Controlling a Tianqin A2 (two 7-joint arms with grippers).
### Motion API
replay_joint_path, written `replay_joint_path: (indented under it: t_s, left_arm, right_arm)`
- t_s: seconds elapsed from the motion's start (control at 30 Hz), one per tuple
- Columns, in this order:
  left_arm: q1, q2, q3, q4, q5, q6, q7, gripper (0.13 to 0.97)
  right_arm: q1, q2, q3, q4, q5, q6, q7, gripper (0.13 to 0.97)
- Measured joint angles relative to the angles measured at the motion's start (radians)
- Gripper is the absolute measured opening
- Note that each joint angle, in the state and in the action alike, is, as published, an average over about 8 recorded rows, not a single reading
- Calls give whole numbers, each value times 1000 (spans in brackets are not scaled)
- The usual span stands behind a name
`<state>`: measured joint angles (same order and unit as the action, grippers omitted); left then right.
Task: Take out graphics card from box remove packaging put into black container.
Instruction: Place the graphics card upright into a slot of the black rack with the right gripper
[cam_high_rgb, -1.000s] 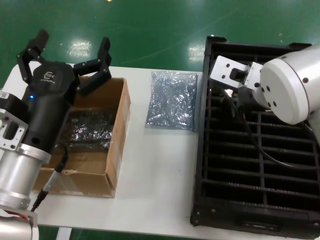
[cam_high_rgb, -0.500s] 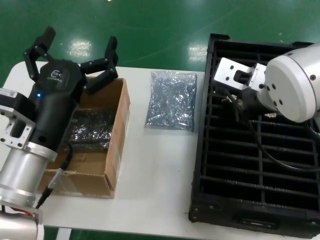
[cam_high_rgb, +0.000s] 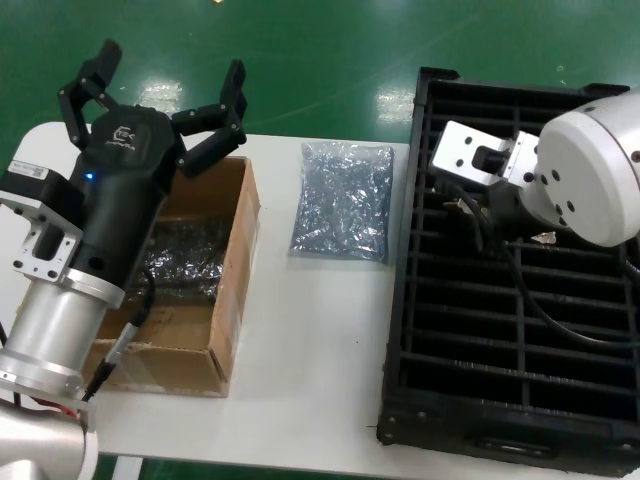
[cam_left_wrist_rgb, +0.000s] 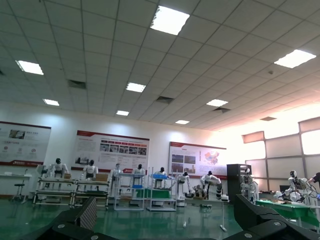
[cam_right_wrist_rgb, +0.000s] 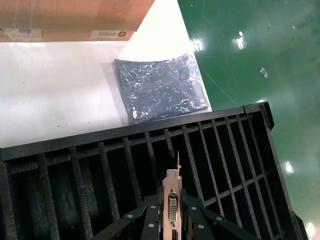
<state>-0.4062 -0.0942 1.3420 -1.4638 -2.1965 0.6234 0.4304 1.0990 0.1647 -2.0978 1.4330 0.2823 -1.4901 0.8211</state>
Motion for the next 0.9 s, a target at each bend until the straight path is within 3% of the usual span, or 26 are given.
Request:
replay_joint_path:
  t_s: [0.9]
  left_arm:
    - [33, 11, -9, -33, 1, 17, 6, 966]
  right_arm:
    - [5, 31, -14, 31, 47, -29, 15, 187]
